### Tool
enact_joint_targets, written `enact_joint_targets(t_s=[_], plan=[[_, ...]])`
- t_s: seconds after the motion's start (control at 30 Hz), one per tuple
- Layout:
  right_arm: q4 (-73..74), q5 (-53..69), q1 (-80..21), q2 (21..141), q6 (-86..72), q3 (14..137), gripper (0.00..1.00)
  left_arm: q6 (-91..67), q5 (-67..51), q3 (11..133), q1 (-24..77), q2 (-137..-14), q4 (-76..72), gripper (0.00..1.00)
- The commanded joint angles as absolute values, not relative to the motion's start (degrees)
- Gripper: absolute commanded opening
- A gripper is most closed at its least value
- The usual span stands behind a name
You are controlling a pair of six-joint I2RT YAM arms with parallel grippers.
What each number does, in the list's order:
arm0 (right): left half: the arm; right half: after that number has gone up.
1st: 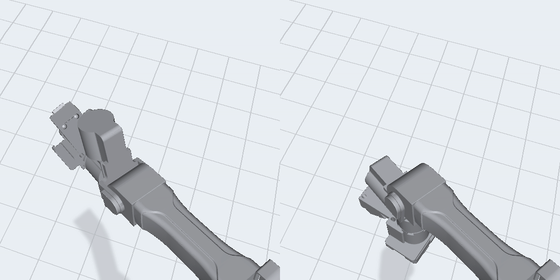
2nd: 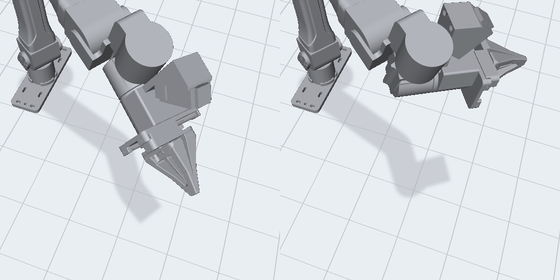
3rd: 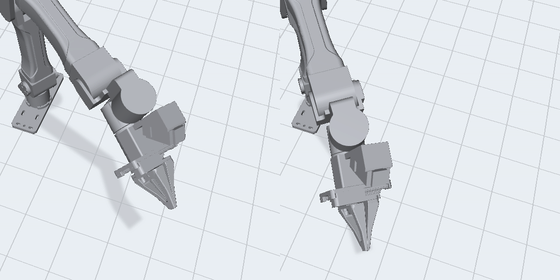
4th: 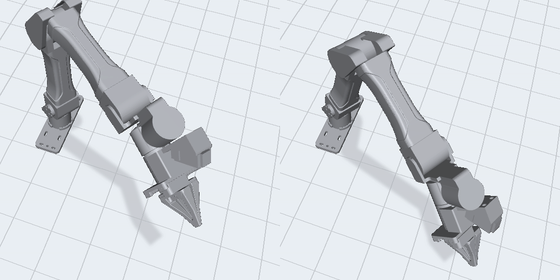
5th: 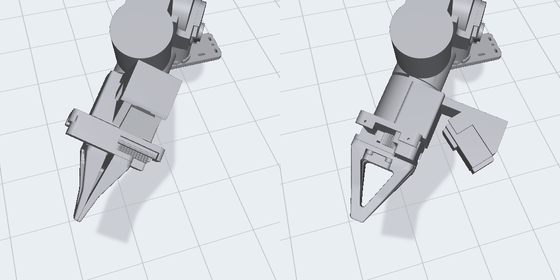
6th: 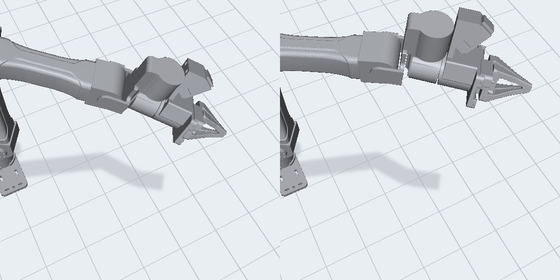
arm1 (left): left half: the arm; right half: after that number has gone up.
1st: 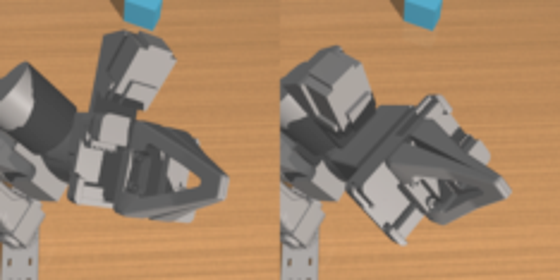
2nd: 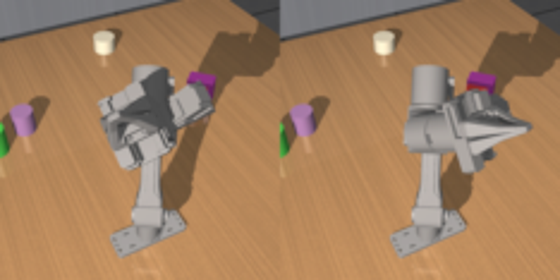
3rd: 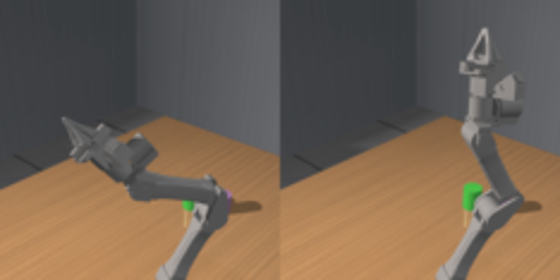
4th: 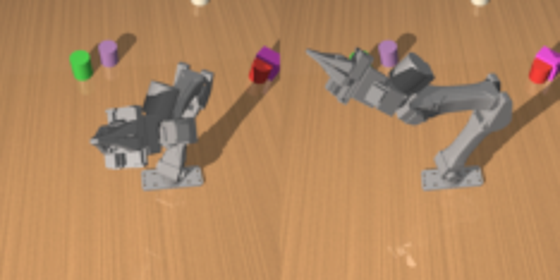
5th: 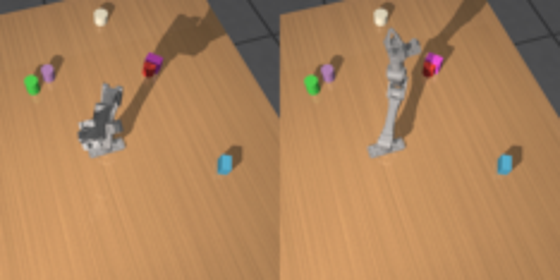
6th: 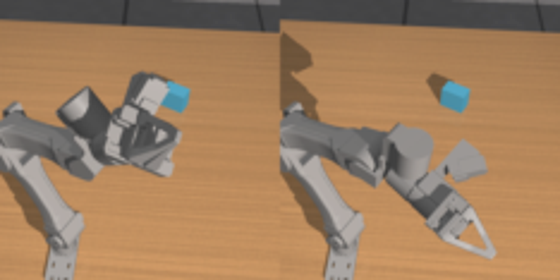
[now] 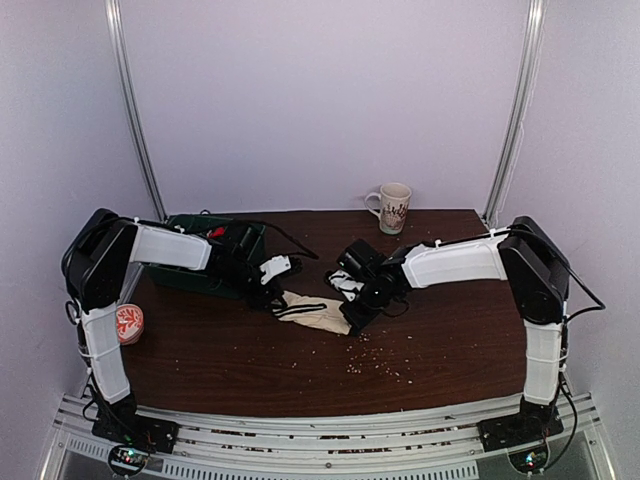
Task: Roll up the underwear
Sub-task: Fold the underwear at the center of the board.
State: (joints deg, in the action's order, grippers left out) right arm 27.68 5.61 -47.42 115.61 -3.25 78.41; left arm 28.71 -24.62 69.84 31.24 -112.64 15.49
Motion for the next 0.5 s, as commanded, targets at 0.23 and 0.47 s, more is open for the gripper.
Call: enact_joint_targets(t_s=[0.23,0.47], plan=[[27.44,-2.87,-47.2,115.75,0.0,80.54,0.23,27.51,-23.75,71.12,31.14,-113.61,13.63,0.43],[23.63,-7.34,-47.48,112.9,0.18,78.78,0.25,27.19,-23.62,70.17,31.15,-112.75,12.2,0.43]])
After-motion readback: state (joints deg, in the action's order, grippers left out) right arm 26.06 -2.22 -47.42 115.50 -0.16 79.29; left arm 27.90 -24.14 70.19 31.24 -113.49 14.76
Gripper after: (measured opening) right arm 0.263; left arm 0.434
